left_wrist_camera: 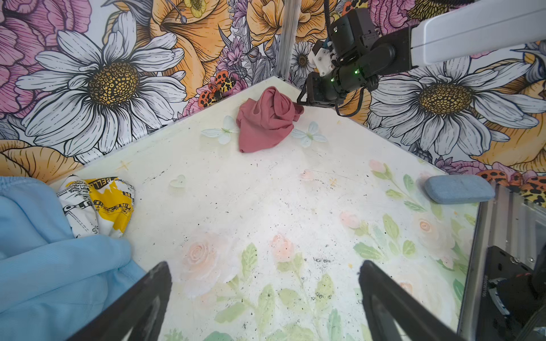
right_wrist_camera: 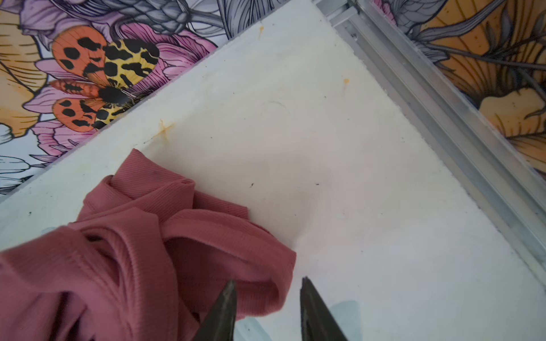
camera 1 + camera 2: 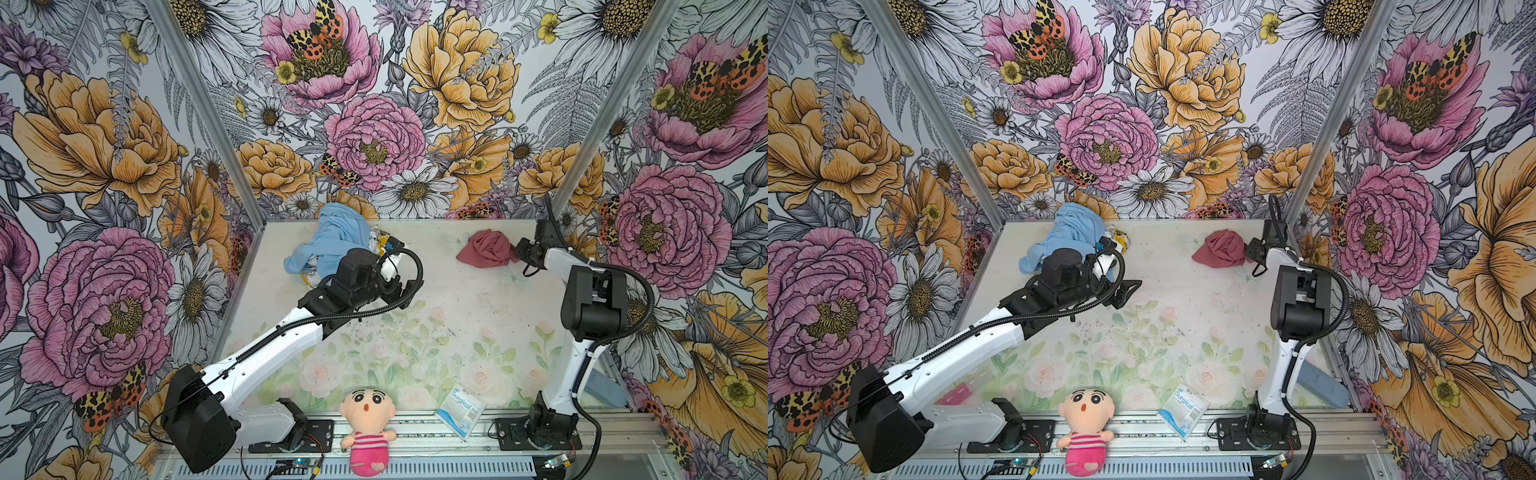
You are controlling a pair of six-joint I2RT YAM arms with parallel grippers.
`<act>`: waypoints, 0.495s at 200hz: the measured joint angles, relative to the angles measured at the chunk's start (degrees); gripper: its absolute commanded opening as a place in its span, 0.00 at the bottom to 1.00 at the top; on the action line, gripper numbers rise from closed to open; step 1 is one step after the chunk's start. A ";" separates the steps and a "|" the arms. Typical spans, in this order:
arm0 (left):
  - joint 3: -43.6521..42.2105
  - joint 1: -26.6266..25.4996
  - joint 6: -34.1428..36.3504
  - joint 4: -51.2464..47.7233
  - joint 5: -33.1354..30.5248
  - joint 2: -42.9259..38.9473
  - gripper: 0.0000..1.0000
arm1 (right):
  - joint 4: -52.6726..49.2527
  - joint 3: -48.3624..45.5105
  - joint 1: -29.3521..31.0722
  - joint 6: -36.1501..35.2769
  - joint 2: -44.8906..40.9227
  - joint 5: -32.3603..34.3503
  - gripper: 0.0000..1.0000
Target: Pick out a specific cloth from the pile
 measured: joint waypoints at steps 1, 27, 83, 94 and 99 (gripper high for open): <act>0.00 0.00 0.00 0.00 0.00 0.00 0.99 | 0.02 0.04 0.00 0.00 0.07 0.00 0.37; 0.00 0.00 -0.02 0.00 0.00 0.00 0.99 | 0.02 0.85 0.00 -0.02 1.73 0.00 0.37; 0.02 0.00 0.00 -0.02 0.02 0.52 0.99 | 0.02 3.45 -0.02 -0.42 4.98 -0.02 0.17; 0.07 0.00 0.00 0.00 0.02 0.92 0.99 | 0.00 4.04 -0.02 -0.48 5.62 -0.07 0.08; 0.07 0.00 0.00 0.00 0.02 1.09 0.99 | 0.02 4.17 -0.02 -0.22 5.77 -0.02 0.04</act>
